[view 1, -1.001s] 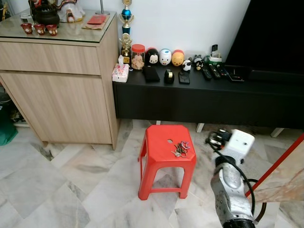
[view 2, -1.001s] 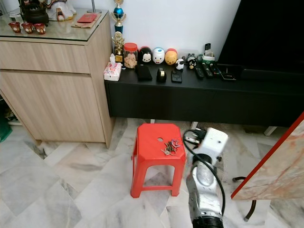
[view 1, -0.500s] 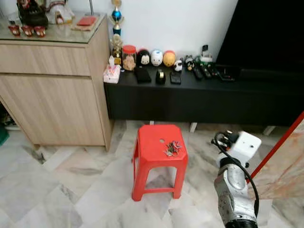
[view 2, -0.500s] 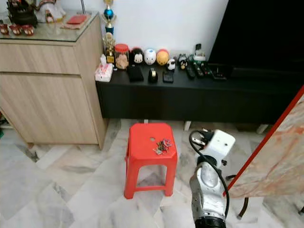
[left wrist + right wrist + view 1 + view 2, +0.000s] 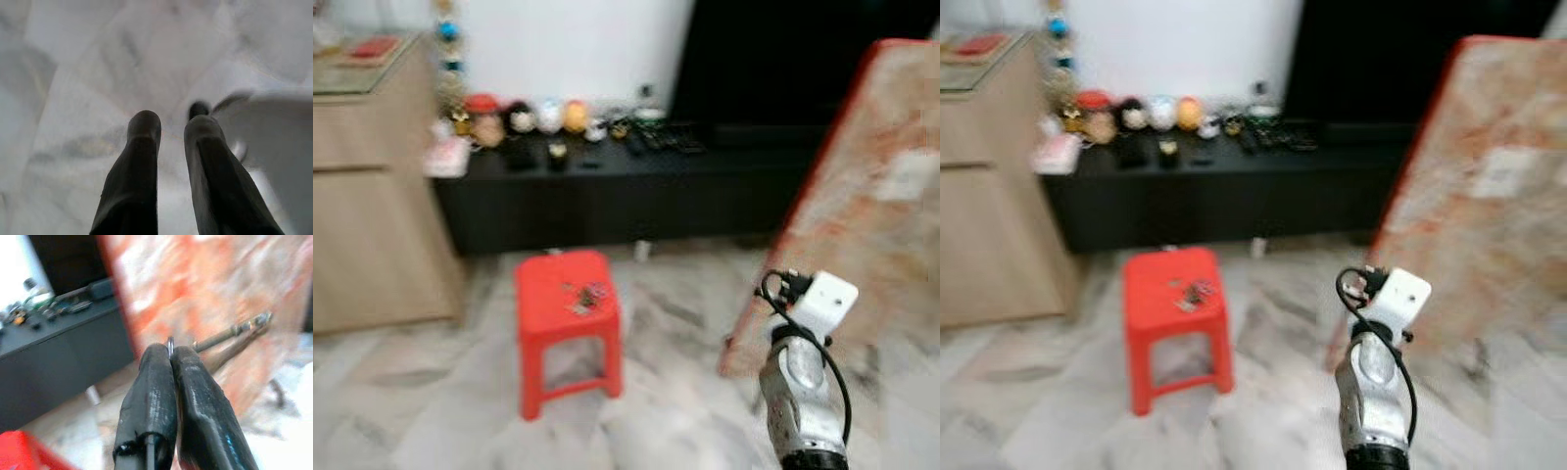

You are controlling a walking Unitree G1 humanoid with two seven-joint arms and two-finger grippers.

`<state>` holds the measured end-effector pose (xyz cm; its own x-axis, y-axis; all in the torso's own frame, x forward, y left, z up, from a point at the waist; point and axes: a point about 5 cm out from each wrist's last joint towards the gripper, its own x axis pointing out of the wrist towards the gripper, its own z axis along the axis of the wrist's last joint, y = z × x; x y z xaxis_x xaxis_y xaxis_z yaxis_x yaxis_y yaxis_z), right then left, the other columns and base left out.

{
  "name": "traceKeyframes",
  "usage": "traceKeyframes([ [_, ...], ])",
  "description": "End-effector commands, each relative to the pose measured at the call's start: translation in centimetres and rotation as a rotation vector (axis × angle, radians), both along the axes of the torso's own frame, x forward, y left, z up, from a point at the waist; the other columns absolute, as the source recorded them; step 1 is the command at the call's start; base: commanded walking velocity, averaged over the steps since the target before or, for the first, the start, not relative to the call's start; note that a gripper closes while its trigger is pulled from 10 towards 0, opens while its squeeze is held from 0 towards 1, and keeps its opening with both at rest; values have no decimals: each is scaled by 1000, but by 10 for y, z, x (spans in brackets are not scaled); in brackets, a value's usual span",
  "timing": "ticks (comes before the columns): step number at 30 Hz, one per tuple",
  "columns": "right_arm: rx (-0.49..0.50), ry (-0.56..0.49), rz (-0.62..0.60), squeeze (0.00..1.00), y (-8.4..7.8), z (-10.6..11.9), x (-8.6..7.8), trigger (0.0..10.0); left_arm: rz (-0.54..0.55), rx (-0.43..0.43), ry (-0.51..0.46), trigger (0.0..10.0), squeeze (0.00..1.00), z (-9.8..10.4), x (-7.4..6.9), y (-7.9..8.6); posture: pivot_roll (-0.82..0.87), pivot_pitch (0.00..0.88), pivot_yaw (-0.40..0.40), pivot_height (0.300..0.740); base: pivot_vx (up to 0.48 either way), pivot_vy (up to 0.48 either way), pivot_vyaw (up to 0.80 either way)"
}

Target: Hang keys on a hook

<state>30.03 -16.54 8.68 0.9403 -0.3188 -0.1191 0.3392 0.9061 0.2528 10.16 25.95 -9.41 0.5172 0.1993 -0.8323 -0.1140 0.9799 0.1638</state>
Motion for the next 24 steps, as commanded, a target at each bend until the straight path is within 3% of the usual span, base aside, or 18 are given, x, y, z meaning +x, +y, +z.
traceKeyframes([
  [1,6,-9,-5,0,-1,4,3,10000,-1,-19,5,10000,0,-3,-2,-7,84,0,-110,740,0,0,-800],
  [3,5,-11,-5,0,-1,4,3,10000,4,-22,1,10000,0,-3,0,-8,85,0,-111,740,0,0,-800],
  [16,-9,-25,19,0,3,6,5,10000,5,-21,-6,10000,0,-2,4,-8,83,0,-104,740,0,0,0],
  [24,-38,-43,32,0,5,9,5,10000,2,-16,7,10000,0,-1,-4,-1,75,0,-97,740,0,0,0],
])
